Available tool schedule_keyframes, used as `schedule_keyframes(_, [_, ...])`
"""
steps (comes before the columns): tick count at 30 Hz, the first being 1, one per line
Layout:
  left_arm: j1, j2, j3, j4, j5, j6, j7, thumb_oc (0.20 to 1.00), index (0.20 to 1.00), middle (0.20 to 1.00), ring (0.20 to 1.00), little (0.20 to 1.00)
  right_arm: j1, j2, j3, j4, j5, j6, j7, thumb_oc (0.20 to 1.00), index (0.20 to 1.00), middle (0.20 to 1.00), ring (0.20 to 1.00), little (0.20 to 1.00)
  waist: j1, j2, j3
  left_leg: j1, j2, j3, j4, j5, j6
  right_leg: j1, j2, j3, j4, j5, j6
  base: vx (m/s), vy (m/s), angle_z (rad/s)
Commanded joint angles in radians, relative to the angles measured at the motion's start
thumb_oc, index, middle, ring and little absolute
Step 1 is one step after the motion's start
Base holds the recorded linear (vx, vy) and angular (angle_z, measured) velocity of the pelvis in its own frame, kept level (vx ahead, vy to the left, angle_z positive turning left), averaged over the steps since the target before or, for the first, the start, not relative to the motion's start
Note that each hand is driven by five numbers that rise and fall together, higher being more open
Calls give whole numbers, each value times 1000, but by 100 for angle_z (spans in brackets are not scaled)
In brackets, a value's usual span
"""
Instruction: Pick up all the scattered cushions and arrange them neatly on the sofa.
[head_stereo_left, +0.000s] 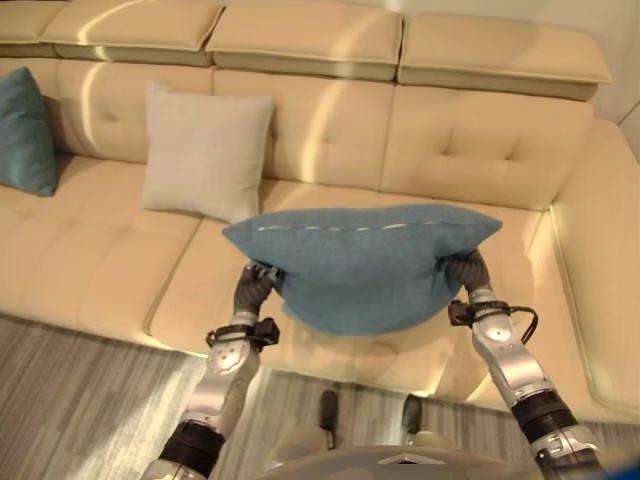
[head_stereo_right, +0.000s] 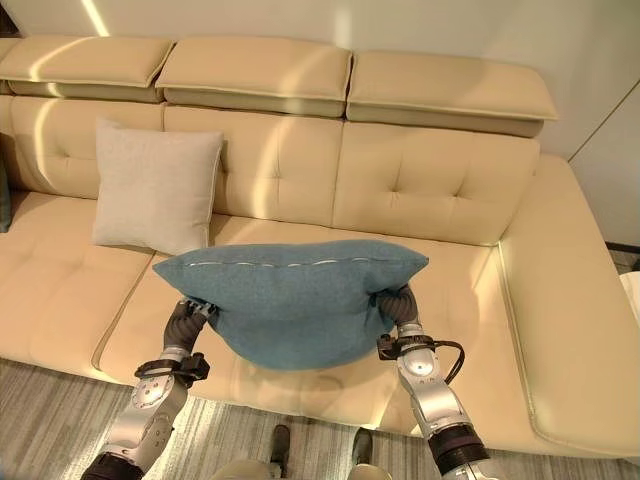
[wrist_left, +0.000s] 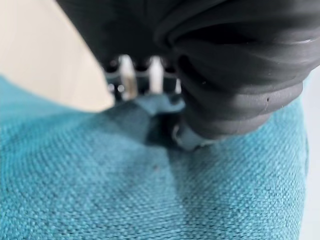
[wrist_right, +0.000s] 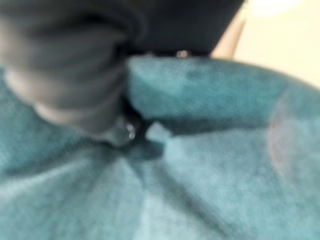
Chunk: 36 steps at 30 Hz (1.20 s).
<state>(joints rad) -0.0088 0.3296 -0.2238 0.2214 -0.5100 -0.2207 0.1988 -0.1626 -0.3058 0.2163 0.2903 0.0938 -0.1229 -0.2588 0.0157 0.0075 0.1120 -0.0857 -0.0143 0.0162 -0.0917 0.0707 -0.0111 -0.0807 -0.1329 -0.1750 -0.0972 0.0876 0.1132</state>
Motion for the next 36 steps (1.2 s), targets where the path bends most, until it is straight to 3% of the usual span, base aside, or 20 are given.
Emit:
schedule_keyframes(1, [-218, 1, -44, -74, 69, -102, 26, 200, 200, 200, 200, 200, -201, 19, 61, -114, -29, -82, -33, 200, 200, 200, 200, 200, 1, -8, -28, -1, 71, -33, 4, -61, -67, -16, -13, -20, 10, -39, 84, -54, 36, -11])
schedule_keyframes(9, [-468, 73, -28, 22, 84, -143, 146, 200, 200, 200, 200, 200, -490, 23, 125, -36, -40, -67, -113, 200, 200, 200, 200, 200, -10, 6, -4, -128, 71, -26, 4, -23, -79, -150, -13, 3, 10, 4, 90, -44, 28, -9])
schedule_keyframes(15, [-735, 240, -59, 171, 41, -167, 195, 200, 200, 200, 200, 200, -748, -20, 154, 96, 4, -68, -173, 200, 200, 200, 200, 200, -7, 8, 5, -239, 62, -21, 8, 12, -89, -266, -4, 11, 10, 37, 100, -52, 8, -5])
schedule_keyframes(16, [-825, 297, -85, 239, 21, -173, 196, 200, 200, 200, 200, 200, -820, -41, 163, 144, 15, -71, -187, 200, 200, 200, 200, 200, -6, 9, 6, -266, 57, -19, 7, 23, -92, -293, -3, 12, 10, 47, 106, -36, 13, -5])
schedule_keyframes(21, [-1046, 398, -164, 413, -35, -181, 194, 200, 200, 200, 200, 200, -971, -94, 199, 266, 37, -71, -234, 200, 200, 200, 200, 200, -10, 25, 7, -341, 47, -11, 4, 48, -103, -379, -6, 21, 10, 73, 124, -2, 29, -5])
schedule_keyframes(27, [-1168, 446, -222, 510, -63, -184, 173, 200, 200, 200, 200, 200, -1049, -139, 218, 324, 28, -71, -269, 200, 200, 200, 200, 200, -19, 39, -2, -420, 37, -18, 4, 69, -110, -465, -9, 42, 10, 94, 136, 10, 33, -5])
schedule_keyframes(36, [-1248, 425, -260, 576, -108, -186, 151, 200, 200, 200, 200, 200, -1136, -208, 266, 429, 46, -69, -274, 200, 200, 200, 200, 200, -17, 35, -14, -503, 30, -25, 4, 87, -112, -552, -6, 51, 10, 109, 143, 7, 0, -2])
